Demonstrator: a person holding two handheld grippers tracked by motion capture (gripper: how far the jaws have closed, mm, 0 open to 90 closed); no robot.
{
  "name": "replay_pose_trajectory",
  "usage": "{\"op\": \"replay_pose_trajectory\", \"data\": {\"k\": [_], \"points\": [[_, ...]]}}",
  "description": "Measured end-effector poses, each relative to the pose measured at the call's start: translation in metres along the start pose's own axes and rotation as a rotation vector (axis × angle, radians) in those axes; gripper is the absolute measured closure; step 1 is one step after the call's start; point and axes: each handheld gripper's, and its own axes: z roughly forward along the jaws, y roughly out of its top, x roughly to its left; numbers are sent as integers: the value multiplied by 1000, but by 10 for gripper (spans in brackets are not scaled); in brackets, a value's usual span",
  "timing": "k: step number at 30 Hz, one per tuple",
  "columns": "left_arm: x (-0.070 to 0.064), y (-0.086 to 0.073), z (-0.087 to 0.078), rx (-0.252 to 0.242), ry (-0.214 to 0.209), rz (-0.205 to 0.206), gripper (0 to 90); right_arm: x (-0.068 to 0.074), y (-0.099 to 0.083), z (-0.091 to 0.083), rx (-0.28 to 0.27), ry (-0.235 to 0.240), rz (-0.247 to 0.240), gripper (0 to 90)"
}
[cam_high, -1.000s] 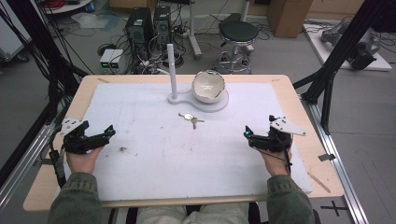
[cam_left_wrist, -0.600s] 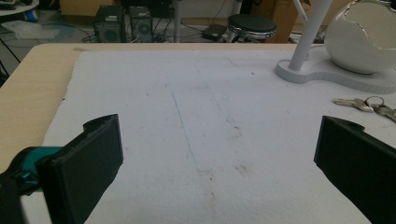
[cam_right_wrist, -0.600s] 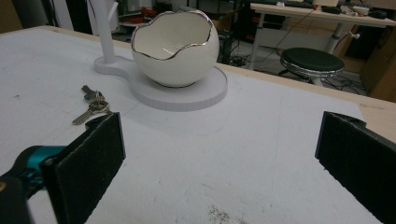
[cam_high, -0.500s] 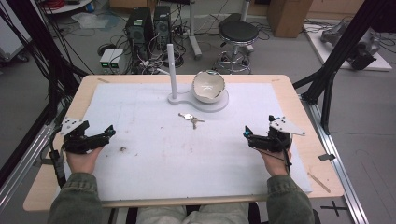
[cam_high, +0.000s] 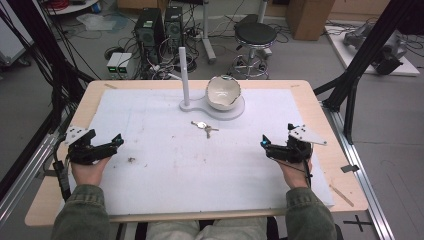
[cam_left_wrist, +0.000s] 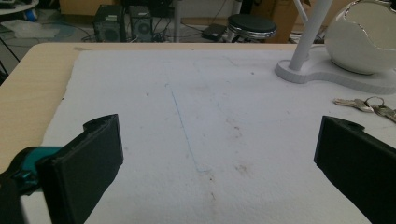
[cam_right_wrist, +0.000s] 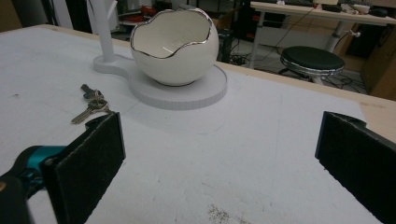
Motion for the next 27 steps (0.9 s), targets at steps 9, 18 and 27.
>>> {"op": "replay_pose_trajectory", "data": {"k": [9,18,27], "points": [[0,0,0,8,-3,2,17,1,0,1,11,1,-1,4],[0,0,1,8,-4,-1,17,1,-1,2,21,8,-6,5],[0,-1,1,13,-6,2,17,2,-3,4,47,-1,-7,4]]}}
